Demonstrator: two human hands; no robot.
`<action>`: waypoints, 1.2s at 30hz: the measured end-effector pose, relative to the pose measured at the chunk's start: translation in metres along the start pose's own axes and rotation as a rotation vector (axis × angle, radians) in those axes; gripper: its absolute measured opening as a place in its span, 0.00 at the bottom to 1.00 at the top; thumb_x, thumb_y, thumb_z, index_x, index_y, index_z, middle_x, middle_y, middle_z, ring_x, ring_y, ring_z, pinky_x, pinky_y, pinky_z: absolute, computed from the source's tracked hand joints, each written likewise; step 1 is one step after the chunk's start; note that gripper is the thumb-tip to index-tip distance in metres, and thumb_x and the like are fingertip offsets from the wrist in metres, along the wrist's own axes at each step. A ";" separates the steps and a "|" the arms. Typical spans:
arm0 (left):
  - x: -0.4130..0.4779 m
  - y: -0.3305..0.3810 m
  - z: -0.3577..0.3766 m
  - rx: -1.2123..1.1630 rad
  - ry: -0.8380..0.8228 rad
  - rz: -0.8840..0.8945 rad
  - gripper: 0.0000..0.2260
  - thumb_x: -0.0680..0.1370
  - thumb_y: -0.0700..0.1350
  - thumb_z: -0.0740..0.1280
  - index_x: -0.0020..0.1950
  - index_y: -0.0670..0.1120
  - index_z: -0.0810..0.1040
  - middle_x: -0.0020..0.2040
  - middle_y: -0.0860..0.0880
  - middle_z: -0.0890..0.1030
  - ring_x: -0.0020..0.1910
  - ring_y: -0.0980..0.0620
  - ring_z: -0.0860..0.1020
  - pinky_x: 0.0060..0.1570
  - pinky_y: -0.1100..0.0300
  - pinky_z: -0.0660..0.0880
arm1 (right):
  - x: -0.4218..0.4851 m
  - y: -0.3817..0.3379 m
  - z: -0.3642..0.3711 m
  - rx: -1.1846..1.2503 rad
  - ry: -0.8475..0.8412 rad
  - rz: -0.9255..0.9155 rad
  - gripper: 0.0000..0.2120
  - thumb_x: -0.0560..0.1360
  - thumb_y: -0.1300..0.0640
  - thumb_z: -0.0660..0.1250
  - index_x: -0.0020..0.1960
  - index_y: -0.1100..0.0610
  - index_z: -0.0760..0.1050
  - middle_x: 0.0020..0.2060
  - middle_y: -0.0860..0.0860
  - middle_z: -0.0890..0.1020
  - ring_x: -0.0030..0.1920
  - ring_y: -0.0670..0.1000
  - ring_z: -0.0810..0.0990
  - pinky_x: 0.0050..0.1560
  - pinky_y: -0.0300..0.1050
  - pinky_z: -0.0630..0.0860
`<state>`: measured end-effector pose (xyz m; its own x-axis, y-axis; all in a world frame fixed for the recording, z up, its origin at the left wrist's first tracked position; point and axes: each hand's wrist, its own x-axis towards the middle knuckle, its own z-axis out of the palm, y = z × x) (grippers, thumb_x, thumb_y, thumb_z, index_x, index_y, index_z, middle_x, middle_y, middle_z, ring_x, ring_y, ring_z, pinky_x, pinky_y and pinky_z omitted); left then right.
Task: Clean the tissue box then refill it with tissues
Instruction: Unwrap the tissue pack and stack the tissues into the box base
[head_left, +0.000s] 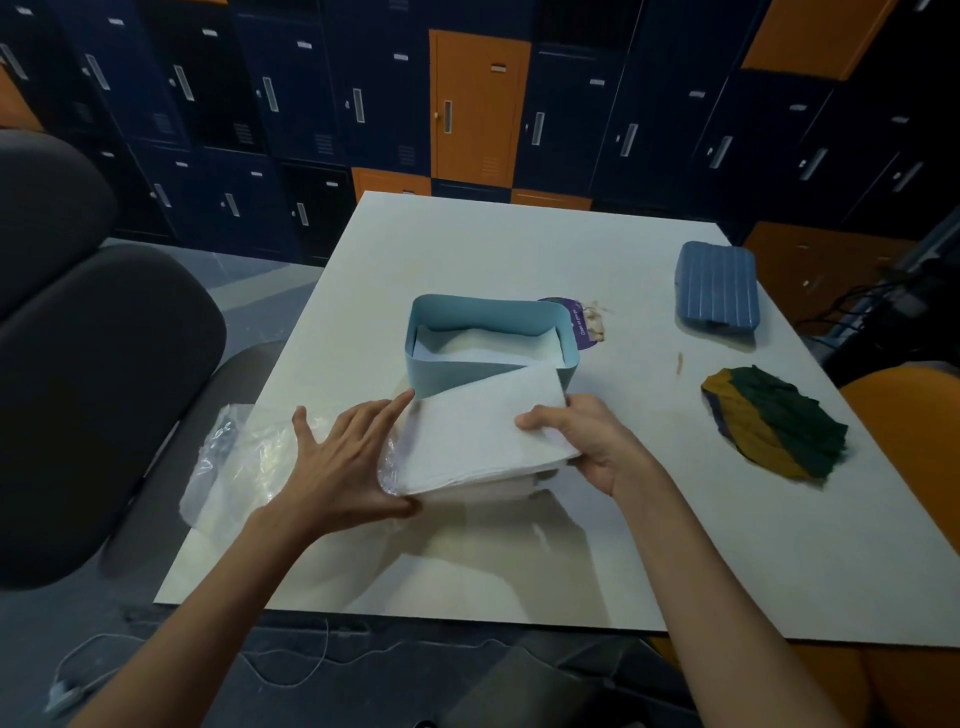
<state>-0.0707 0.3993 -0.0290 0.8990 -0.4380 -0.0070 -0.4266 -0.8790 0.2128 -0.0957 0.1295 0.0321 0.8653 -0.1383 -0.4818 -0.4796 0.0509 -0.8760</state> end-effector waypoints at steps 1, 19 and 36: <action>0.000 0.001 0.000 -0.009 0.002 0.001 0.53 0.60 0.77 0.59 0.79 0.60 0.40 0.77 0.53 0.60 0.76 0.51 0.59 0.67 0.26 0.43 | -0.001 -0.003 -0.003 -0.012 0.011 -0.048 0.11 0.70 0.68 0.70 0.51 0.62 0.78 0.49 0.57 0.84 0.46 0.56 0.82 0.42 0.49 0.78; 0.012 0.018 -0.017 -0.179 -0.044 -0.115 0.50 0.59 0.82 0.47 0.78 0.61 0.51 0.78 0.54 0.57 0.77 0.51 0.56 0.70 0.29 0.42 | 0.008 0.010 -0.034 -0.002 0.058 0.030 0.05 0.74 0.63 0.67 0.50 0.60 0.77 0.45 0.54 0.82 0.43 0.52 0.80 0.40 0.44 0.76; 0.034 0.074 -0.069 -0.527 0.096 0.090 0.17 0.76 0.50 0.71 0.63 0.46 0.78 0.56 0.52 0.81 0.52 0.57 0.79 0.45 0.75 0.72 | -0.021 0.008 -0.098 -0.086 0.249 -0.313 0.10 0.78 0.63 0.65 0.50 0.48 0.75 0.48 0.50 0.81 0.50 0.52 0.79 0.51 0.54 0.80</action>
<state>-0.0654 0.3324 0.0537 0.8768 -0.4661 0.1184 -0.4170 -0.6143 0.6698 -0.1314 0.0362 0.0373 0.9147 -0.3700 -0.1627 -0.2181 -0.1131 -0.9693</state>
